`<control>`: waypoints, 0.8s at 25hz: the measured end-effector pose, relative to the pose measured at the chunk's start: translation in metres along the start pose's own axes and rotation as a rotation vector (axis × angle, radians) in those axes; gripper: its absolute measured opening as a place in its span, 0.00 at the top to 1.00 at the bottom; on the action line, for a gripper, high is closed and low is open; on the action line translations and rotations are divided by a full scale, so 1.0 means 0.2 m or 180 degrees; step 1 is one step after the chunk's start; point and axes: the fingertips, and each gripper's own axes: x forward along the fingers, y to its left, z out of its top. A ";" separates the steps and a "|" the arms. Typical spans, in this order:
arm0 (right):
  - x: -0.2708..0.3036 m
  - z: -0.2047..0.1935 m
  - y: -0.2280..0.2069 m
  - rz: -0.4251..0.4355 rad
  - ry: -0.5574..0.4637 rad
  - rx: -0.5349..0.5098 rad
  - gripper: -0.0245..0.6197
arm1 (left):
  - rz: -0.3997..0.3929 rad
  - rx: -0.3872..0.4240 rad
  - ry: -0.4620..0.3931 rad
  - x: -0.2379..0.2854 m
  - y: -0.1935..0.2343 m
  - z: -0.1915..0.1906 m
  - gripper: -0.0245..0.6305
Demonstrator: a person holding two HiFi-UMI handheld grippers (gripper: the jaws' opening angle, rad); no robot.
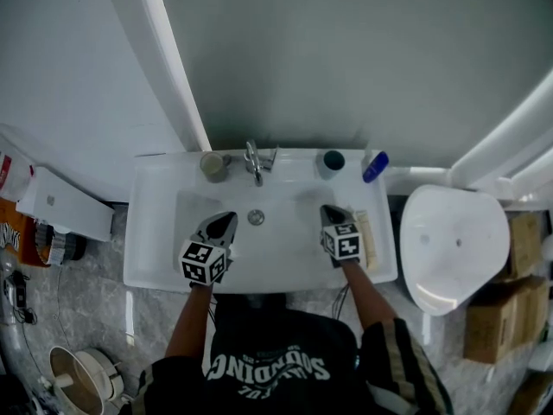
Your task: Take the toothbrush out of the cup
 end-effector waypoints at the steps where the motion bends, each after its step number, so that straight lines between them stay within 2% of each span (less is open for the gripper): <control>1: 0.00 0.06 0.06 0.0081 -0.0100 -0.0050 0.96 | 0.0020 -0.0008 -0.0008 -0.01 0.01 0.00 0.96; 5: -0.04 0.33 0.23 0.0270 -0.0497 -0.0176 0.96 | 0.0103 -0.0045 -0.0060 -0.04 0.05 0.01 0.96; 12: -0.24 0.81 0.35 0.0281 -0.1211 -0.0227 0.97 | 0.0193 0.0021 -0.0188 -0.09 0.11 0.11 0.96; 16: -0.32 0.90 0.40 0.0225 -0.1482 -0.0299 0.97 | 0.0230 0.0051 -0.0262 -0.11 0.13 0.17 0.96; 20: -0.31 0.89 0.40 0.0214 -0.1469 -0.0287 0.97 | 0.0233 0.0058 -0.0263 -0.10 0.15 0.19 0.96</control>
